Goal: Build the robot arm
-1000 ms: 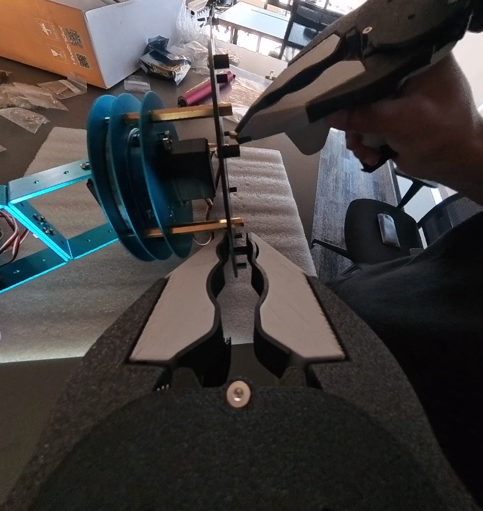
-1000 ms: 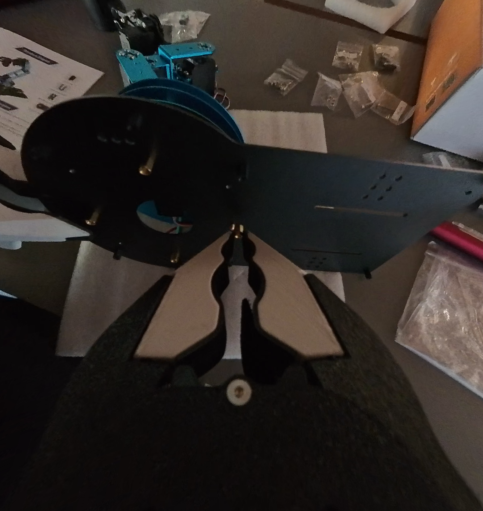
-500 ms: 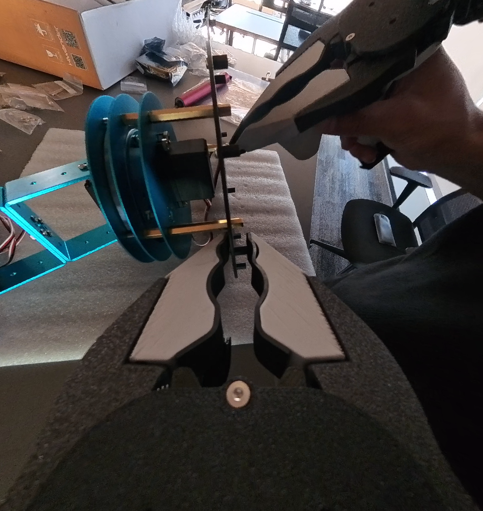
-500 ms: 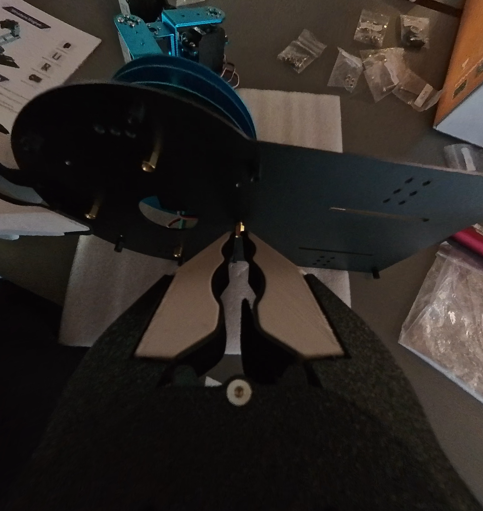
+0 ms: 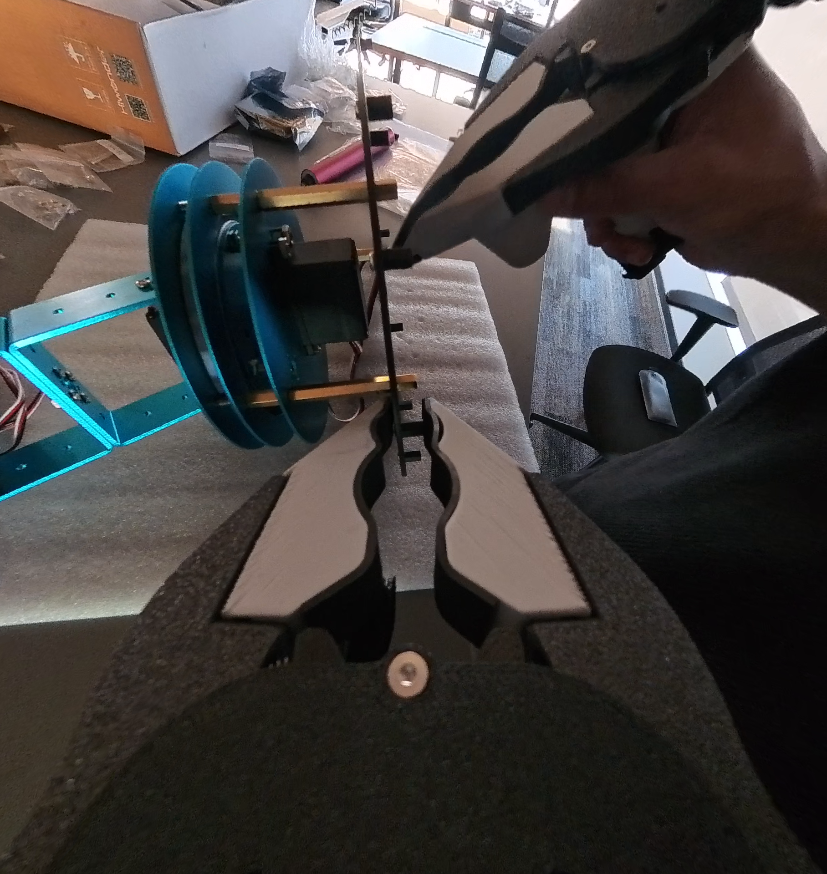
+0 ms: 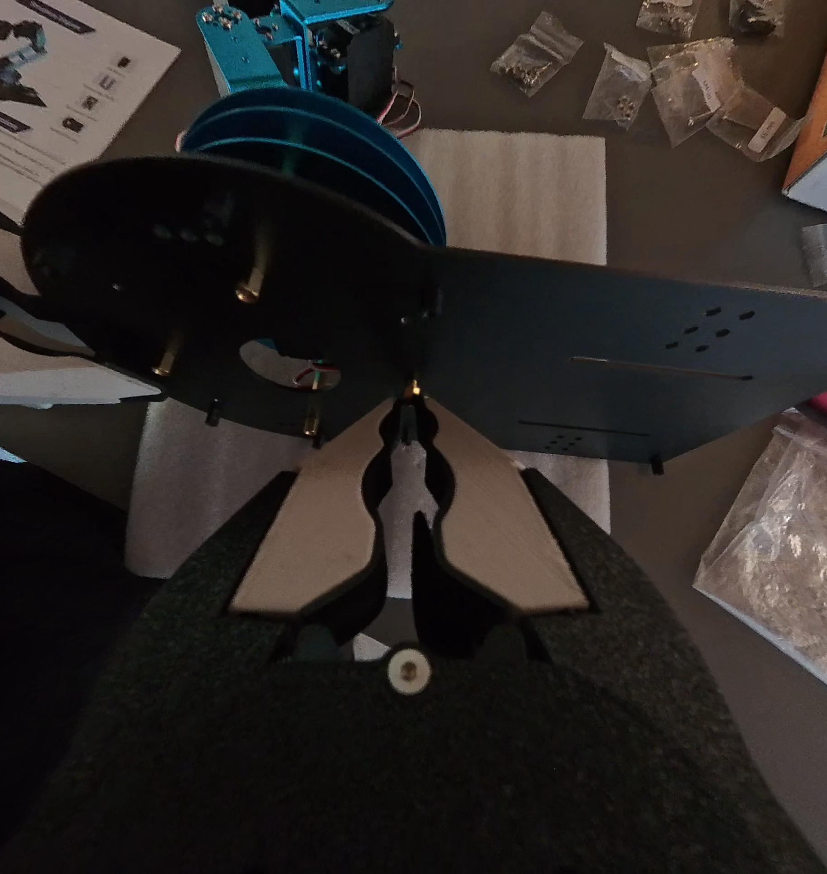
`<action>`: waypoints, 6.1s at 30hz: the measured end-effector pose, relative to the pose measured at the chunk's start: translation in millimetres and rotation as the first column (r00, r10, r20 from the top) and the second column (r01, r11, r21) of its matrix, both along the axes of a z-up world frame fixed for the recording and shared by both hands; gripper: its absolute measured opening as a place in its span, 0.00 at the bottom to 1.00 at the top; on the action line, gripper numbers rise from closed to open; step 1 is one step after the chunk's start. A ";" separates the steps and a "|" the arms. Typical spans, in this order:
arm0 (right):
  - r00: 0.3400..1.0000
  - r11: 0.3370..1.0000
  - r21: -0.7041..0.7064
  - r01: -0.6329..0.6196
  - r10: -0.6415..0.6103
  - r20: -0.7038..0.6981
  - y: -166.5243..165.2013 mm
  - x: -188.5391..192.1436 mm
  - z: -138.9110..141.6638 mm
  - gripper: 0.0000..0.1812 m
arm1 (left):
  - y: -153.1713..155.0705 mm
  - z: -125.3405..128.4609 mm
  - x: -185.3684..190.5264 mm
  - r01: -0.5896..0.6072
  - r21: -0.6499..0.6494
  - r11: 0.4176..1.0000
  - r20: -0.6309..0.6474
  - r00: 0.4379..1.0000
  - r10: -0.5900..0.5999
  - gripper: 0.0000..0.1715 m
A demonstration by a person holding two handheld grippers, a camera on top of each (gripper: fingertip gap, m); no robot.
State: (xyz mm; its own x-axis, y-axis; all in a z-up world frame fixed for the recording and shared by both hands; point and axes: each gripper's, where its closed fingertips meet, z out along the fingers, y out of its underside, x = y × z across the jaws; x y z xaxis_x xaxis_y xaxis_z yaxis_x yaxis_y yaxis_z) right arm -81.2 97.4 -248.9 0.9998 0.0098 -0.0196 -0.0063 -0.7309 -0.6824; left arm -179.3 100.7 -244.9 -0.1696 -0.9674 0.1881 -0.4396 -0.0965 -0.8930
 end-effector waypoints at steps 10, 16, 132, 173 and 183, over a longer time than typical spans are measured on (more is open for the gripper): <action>1.000 0.999 0.035 0.006 -0.006 -0.020 0.2 2.1 1.7 0.02 | -0.1 -0.2 -0.2 0.000 -0.008 1.000 0.001 1.000 0.000 0.06; 1.000 0.999 0.035 -0.002 0.002 -0.015 0.7 2.8 2.7 0.02 | 0.0 -0.2 -0.1 0.001 -0.012 1.000 0.001 1.000 -0.001 0.06; 0.986 1.000 -0.024 -0.002 0.006 0.164 1.8 1.4 0.7 0.03 | -0.1 0.1 0.0 0.018 -0.006 1.000 0.035 0.999 -0.017 0.06; 0.557 0.911 0.027 0.411 -0.228 -0.798 4.5 17.2 1.9 0.06 | -0.1 -0.3 0.3 0.013 0.015 1.000 0.026 1.000 -0.014 0.06; 0.941 0.970 -0.066 0.233 -0.242 -0.237 -8.4 17.5 -7.1 0.34 | -0.2 -0.2 0.5 0.010 0.004 1.000 0.026 1.000 -0.011 0.06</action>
State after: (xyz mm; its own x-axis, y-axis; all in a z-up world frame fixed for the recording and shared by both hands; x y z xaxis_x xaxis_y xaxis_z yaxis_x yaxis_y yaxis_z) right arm -63.6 89.0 -256.0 0.9383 -0.2325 -0.2562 -0.3436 -0.7124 -0.6120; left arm -178.8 100.5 -245.1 -0.1847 -0.9663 0.1793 -0.4167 -0.0883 -0.9047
